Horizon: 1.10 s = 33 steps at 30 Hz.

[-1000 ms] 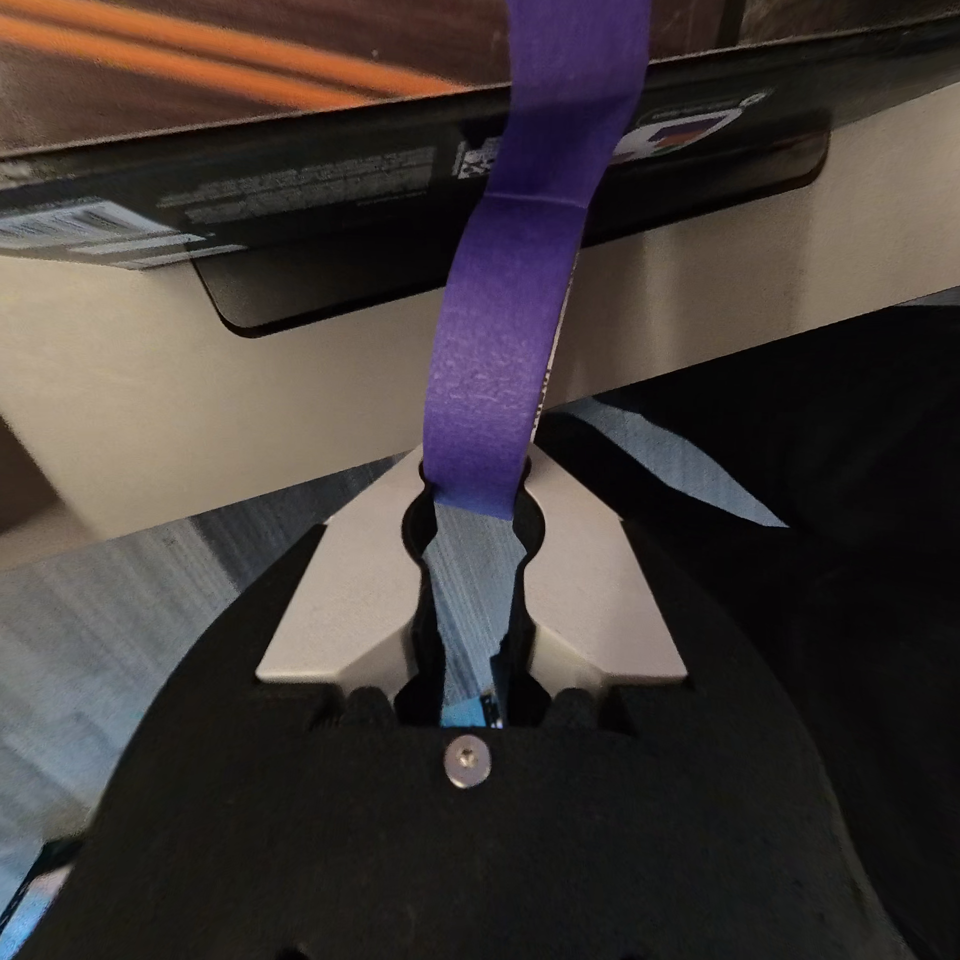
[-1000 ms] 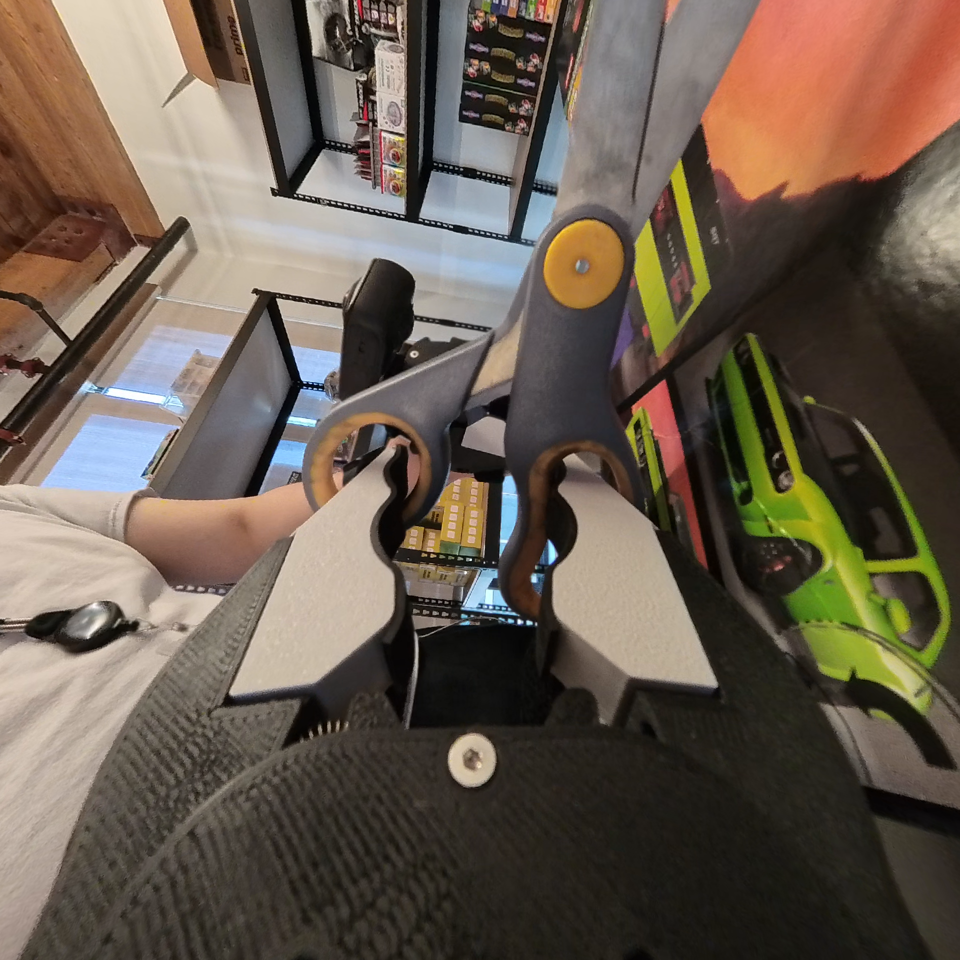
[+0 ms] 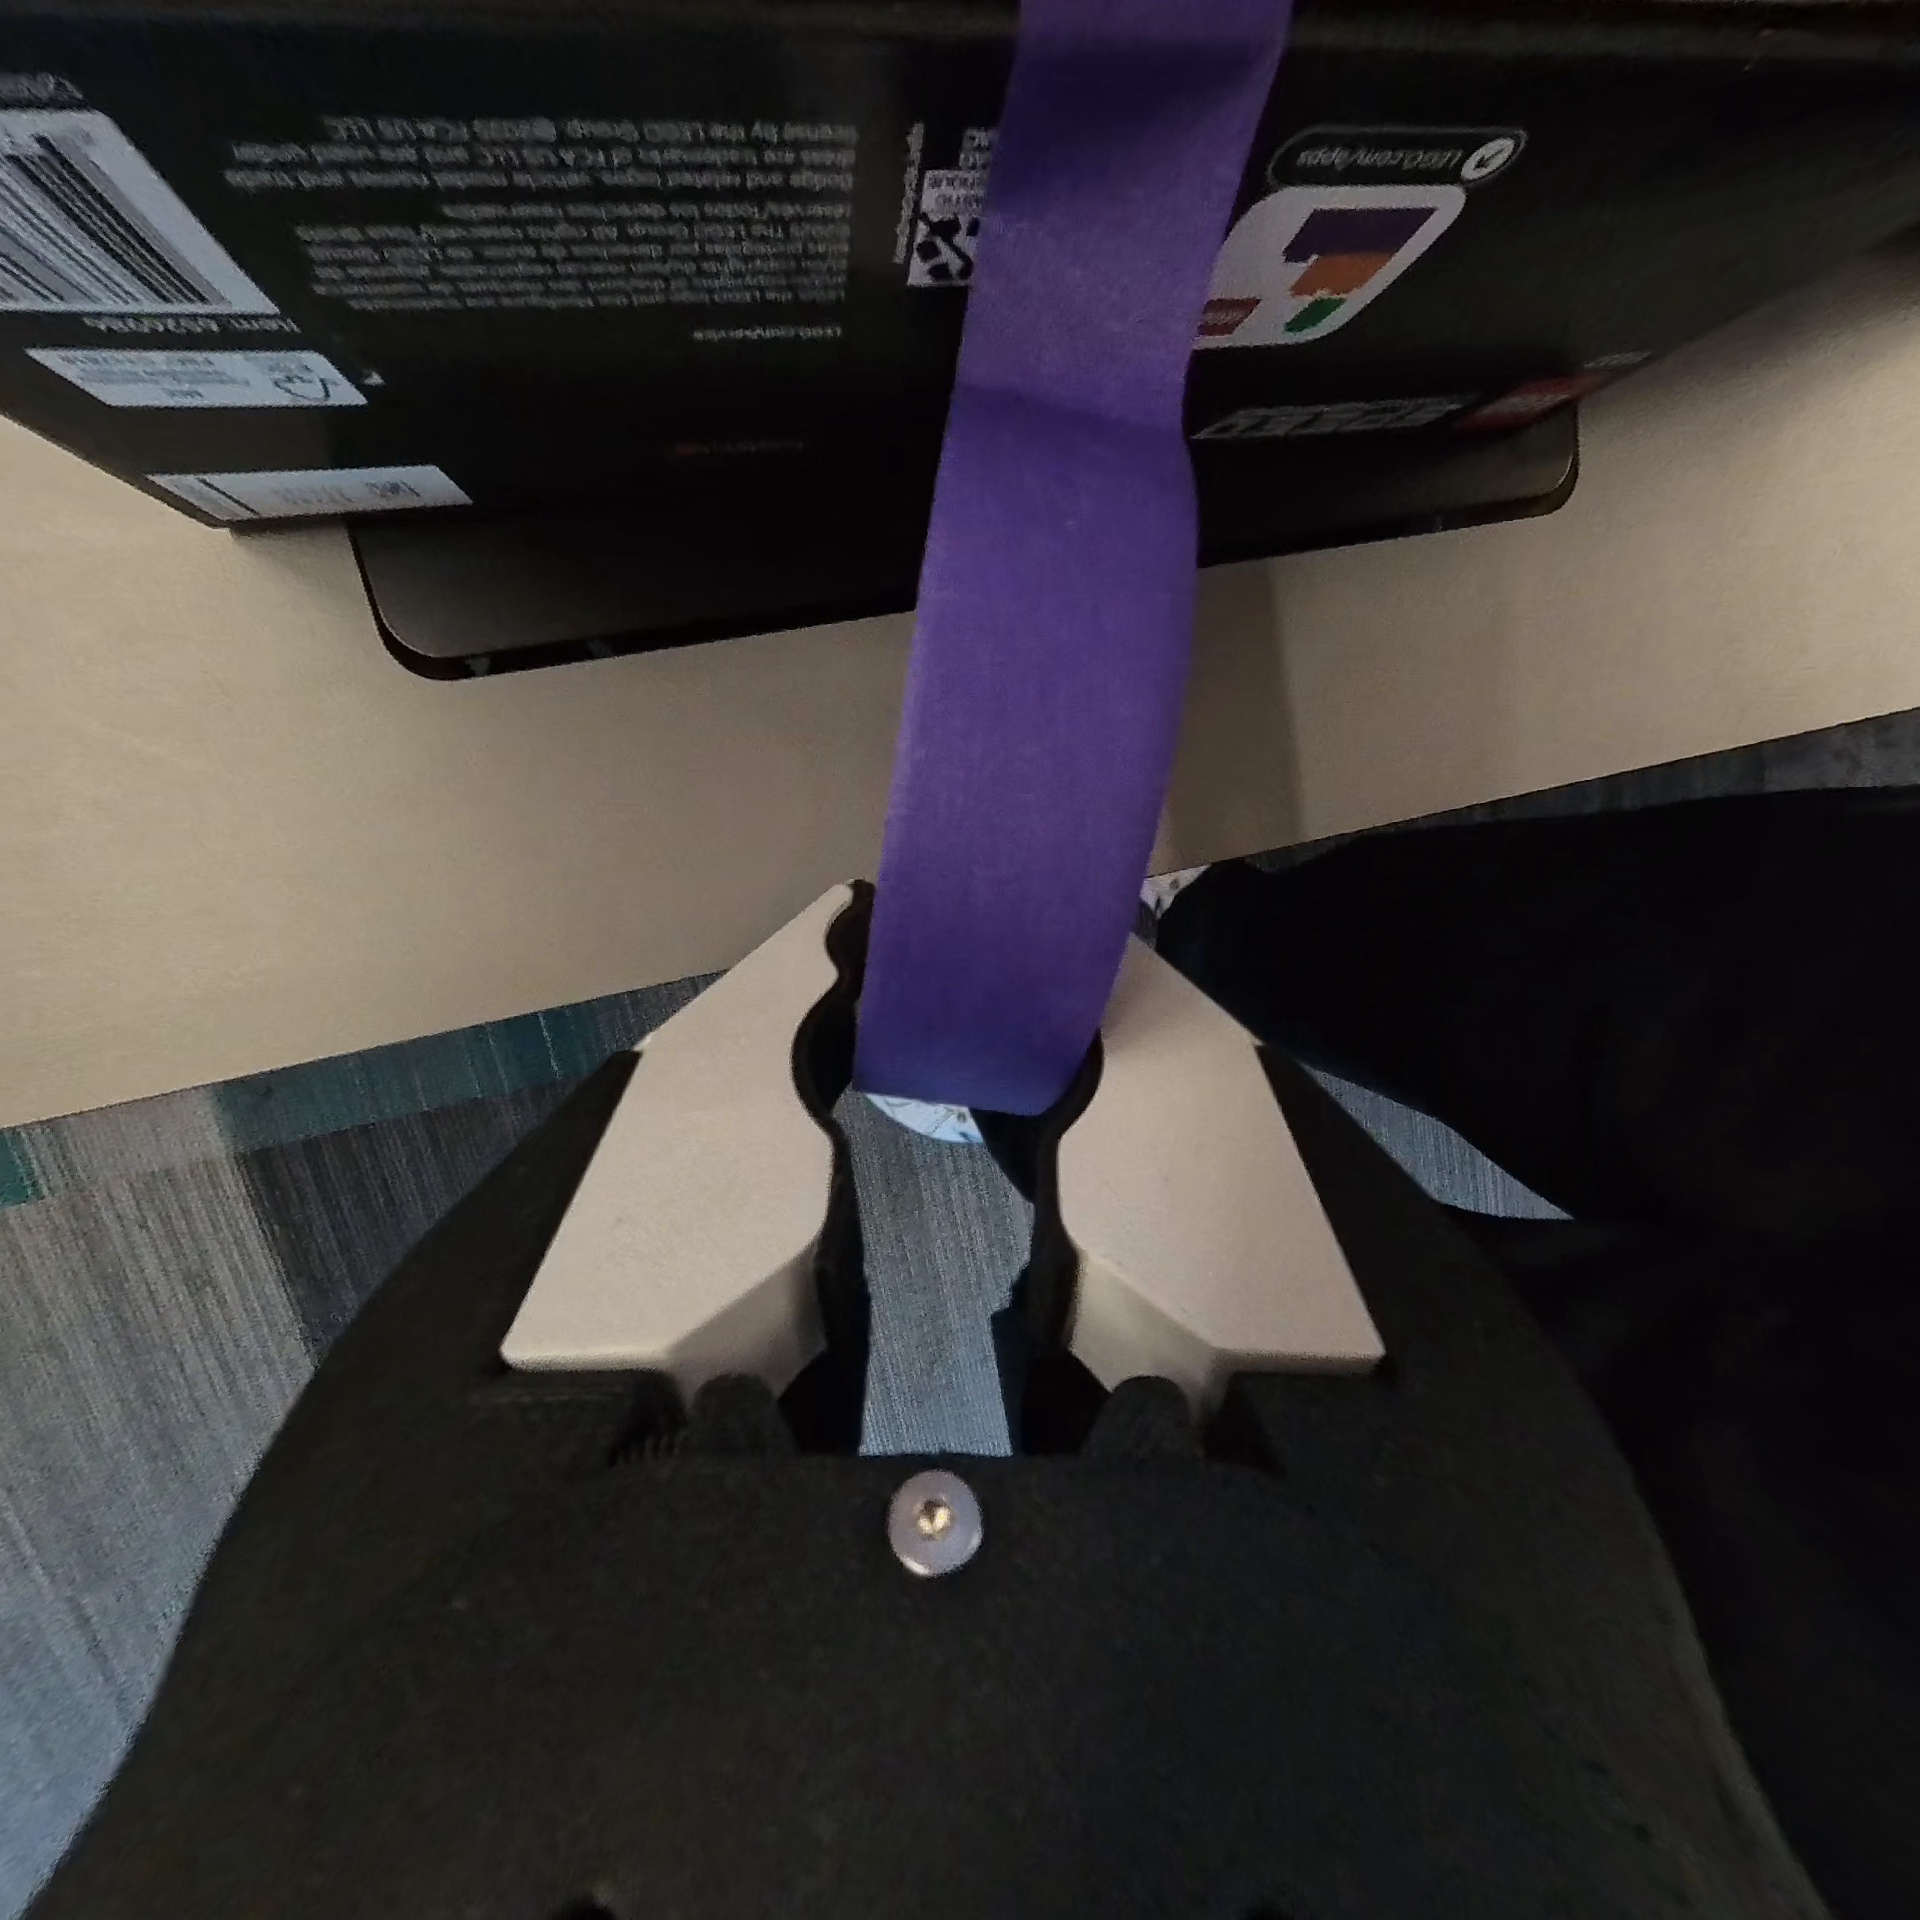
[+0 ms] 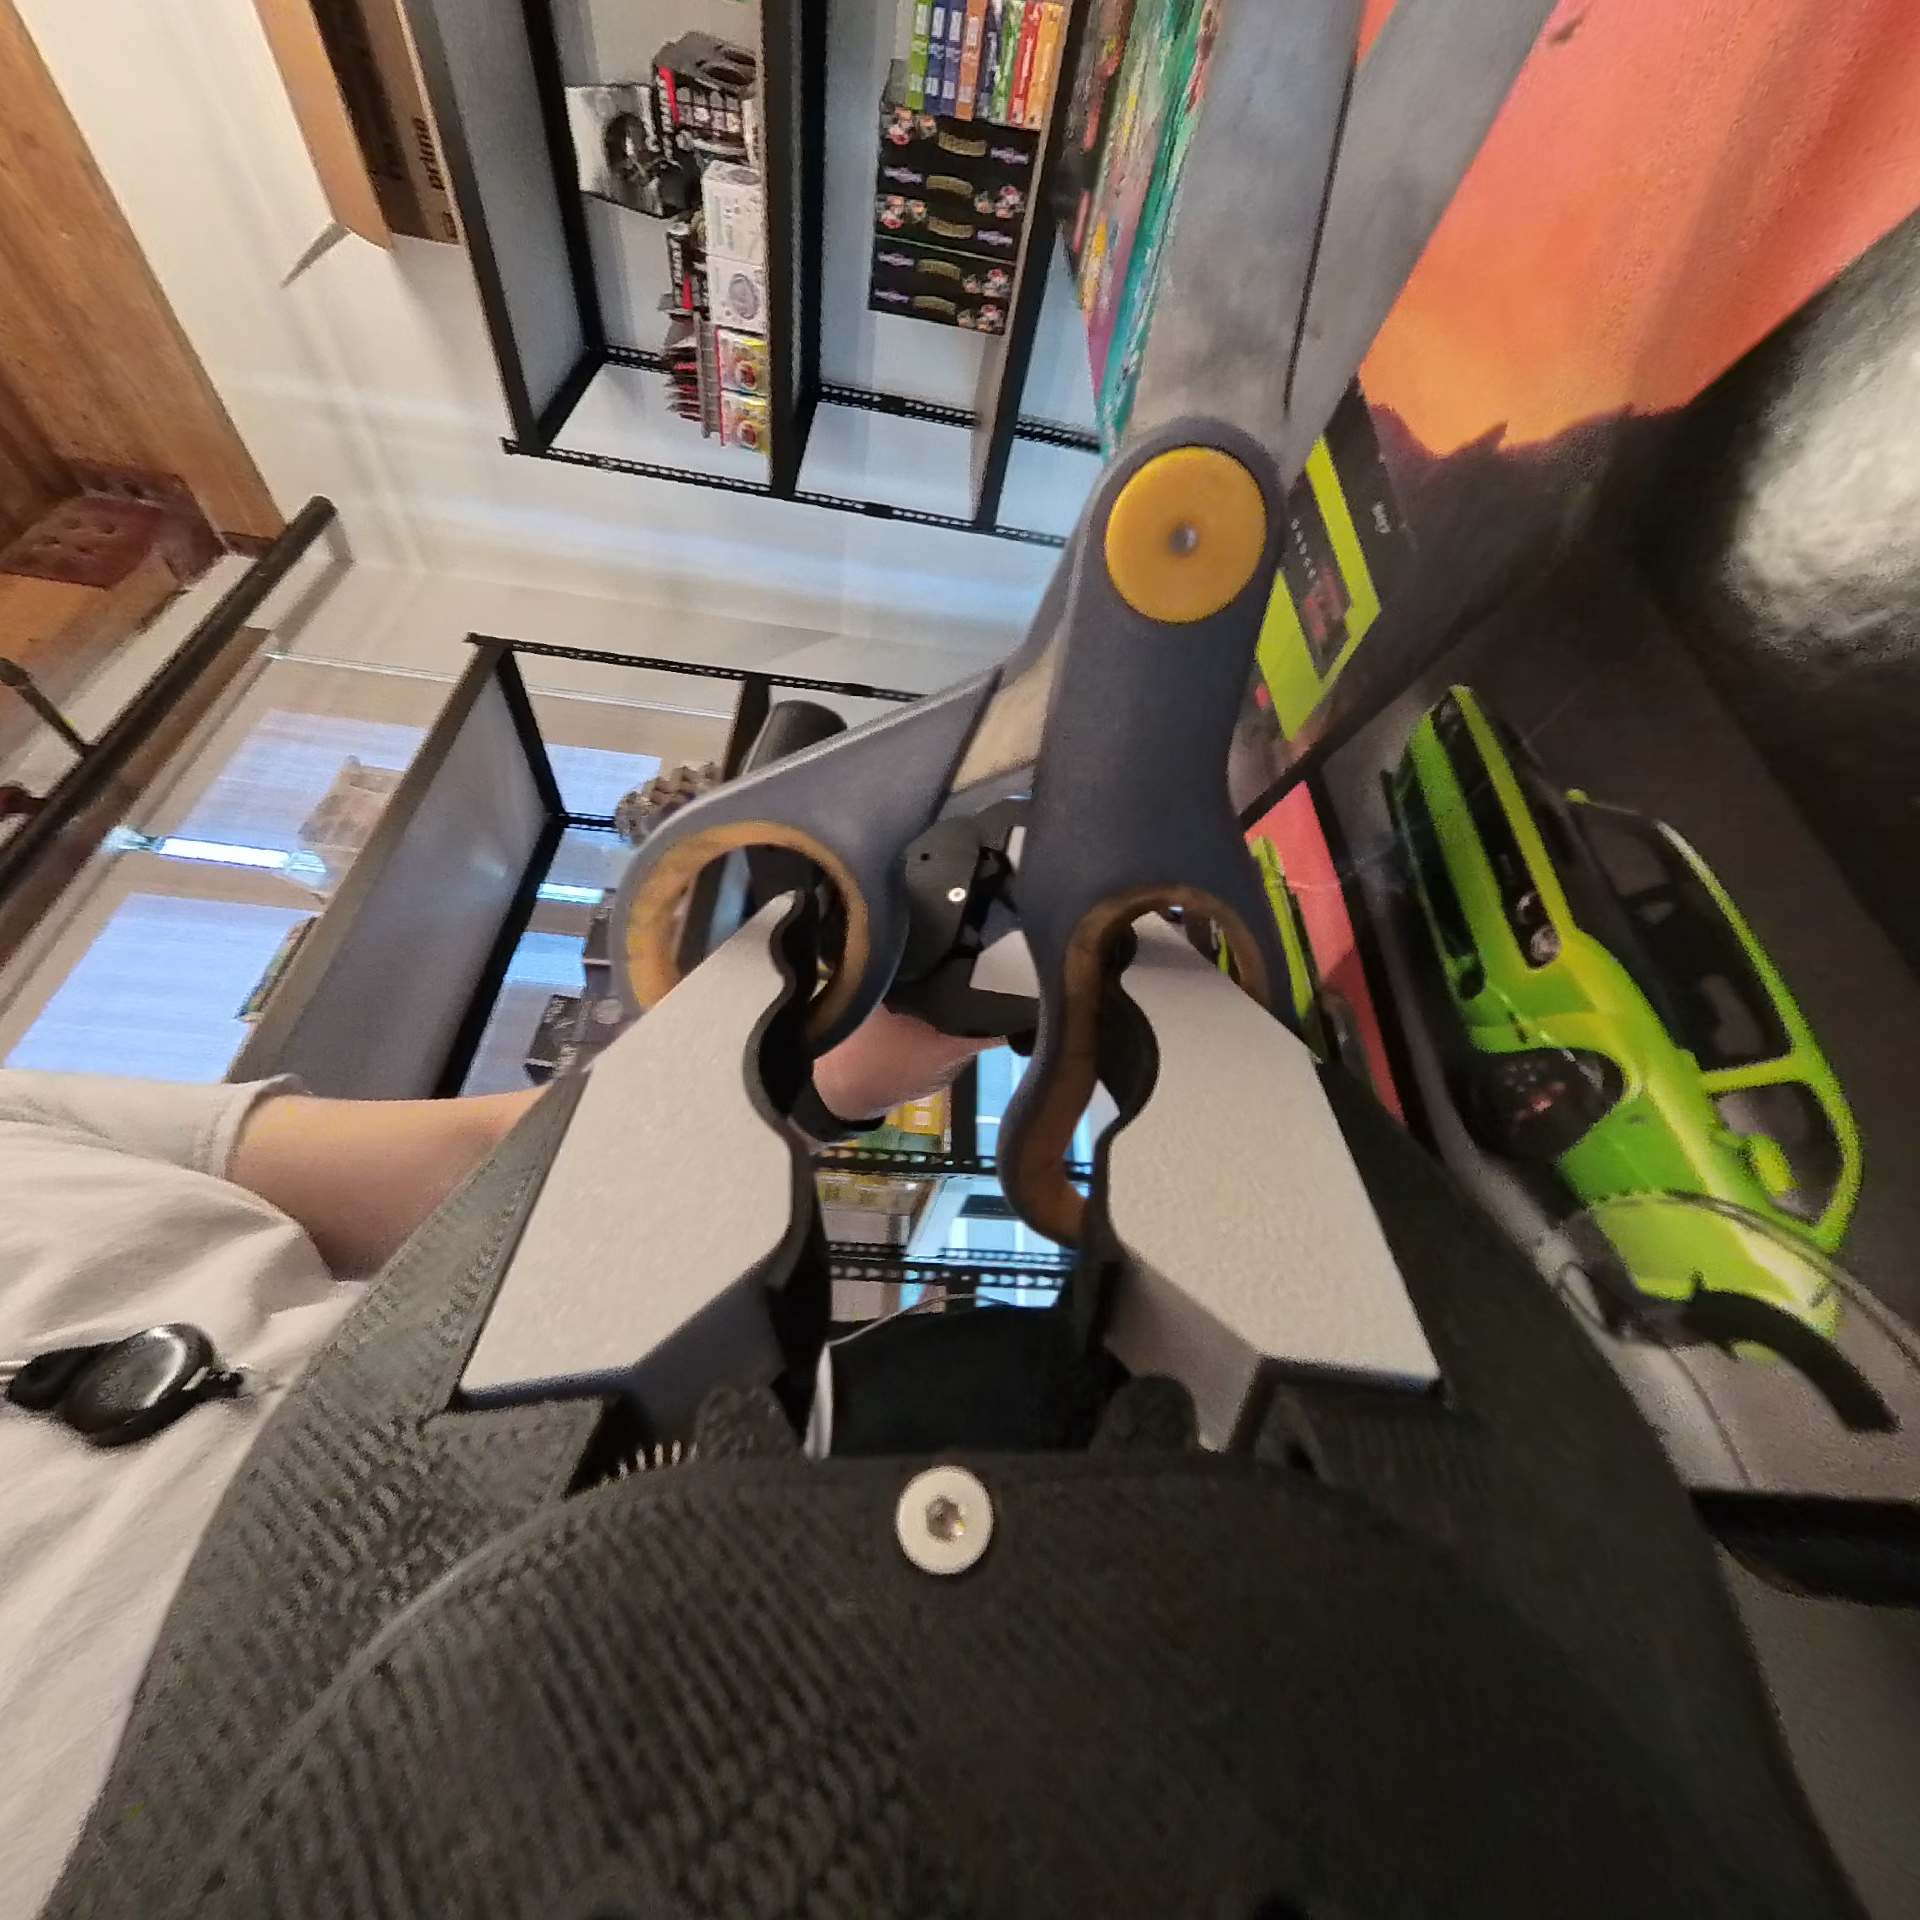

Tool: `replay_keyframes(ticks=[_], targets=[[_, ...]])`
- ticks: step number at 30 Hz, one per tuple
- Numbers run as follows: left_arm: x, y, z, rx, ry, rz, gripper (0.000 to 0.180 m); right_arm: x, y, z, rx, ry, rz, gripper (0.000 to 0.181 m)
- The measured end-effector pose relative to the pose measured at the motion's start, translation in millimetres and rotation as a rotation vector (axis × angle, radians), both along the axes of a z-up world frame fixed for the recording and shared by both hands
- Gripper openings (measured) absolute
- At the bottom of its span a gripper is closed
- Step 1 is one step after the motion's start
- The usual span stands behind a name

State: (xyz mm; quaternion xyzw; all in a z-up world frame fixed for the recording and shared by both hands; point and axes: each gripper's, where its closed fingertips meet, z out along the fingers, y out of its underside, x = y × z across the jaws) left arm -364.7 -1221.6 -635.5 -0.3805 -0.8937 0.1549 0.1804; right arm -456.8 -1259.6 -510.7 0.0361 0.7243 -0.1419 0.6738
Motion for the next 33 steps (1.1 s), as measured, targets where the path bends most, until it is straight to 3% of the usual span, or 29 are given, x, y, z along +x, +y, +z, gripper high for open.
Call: replay_keyframes(ticks=[13,21,33], targets=[[6.5,11.5,-3.2,0.031,-0.084,-0.028,0.030,-12.6,-1.4,-13.2,-0.035,0.123,-0.047,0.043],[18.8,14.9,-4.5,0.025,-0.272,-0.092,0.029,-12.5,-1.6,-15.7,-0.041,0.162,-0.039,0.042],[32.0,27.8,-1.0,0.179,-0.475,-0.118,0.029,-11.4,-1.3,-14.8,-0.077,0.162,-0.057,0.043]])
